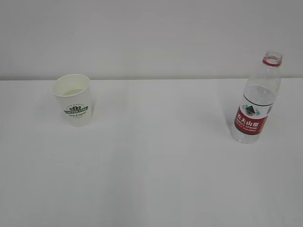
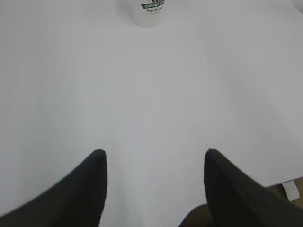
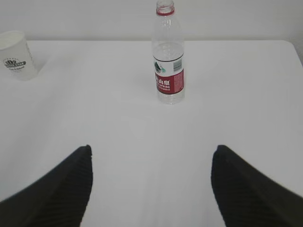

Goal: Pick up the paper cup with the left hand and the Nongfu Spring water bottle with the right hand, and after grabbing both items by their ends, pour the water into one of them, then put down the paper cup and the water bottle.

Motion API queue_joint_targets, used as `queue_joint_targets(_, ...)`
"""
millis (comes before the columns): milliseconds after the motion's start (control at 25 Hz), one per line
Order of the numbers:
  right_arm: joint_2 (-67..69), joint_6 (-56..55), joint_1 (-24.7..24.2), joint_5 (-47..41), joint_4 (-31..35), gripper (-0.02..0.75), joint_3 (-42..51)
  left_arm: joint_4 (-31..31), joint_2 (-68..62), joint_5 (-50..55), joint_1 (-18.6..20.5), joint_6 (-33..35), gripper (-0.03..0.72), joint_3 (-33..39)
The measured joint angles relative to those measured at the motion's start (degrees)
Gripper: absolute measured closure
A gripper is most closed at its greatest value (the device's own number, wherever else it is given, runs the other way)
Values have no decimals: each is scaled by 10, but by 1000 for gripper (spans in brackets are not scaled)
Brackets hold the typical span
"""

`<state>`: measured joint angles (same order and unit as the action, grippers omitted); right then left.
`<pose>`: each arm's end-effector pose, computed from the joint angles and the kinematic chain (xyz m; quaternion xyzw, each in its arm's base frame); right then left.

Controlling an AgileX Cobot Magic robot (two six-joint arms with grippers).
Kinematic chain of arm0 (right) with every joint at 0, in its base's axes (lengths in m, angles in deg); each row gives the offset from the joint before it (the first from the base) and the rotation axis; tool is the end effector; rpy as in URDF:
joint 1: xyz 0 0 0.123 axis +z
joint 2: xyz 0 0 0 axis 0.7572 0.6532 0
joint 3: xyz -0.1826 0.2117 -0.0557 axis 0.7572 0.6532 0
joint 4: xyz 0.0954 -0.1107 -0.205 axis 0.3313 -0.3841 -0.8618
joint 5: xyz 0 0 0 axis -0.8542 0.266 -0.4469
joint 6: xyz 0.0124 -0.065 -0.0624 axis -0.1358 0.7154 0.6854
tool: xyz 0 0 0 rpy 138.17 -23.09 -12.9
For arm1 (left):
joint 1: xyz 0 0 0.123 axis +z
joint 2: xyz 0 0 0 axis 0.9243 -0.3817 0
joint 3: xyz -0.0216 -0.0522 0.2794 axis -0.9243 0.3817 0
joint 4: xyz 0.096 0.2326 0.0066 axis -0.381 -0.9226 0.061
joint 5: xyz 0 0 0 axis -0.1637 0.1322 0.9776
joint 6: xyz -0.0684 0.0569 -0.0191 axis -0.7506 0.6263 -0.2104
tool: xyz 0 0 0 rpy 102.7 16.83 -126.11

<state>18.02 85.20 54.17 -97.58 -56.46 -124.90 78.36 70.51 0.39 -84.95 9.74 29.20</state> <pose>-0.0483 0.0038 0.3165 -0.0522 0.8447 0.0653 0.5287 -0.0219 0.0070 0.2819 0.0780 0.8829 -0.0990 0.4523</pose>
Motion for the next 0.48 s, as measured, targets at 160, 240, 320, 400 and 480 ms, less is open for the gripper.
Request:
queue_joint_targets(160, 0, 1, 0, 0, -1, 150, 29, 0, 0, -12, 0, 0, 220, 7)
queue_joint_targets(240, 0, 1, 0, 0, -2, 150, 39, 0, 0, -16, 0, 0, 221, 7)
queue_joint_targets(320, 0, 1, 0, 0, -7, 150, 46, 0, 0, -19, 0, 0, 221, 7)
queue_joint_targets(400, 0, 4, 0, 0, -16, 150, 54, 0, 0, -24, 0, 0, 222, 7)
queue_joint_targets(480, 0, 4, 0, 0, -24, 150, 67, 0, 0, -25, 0, 0, 225, 7)
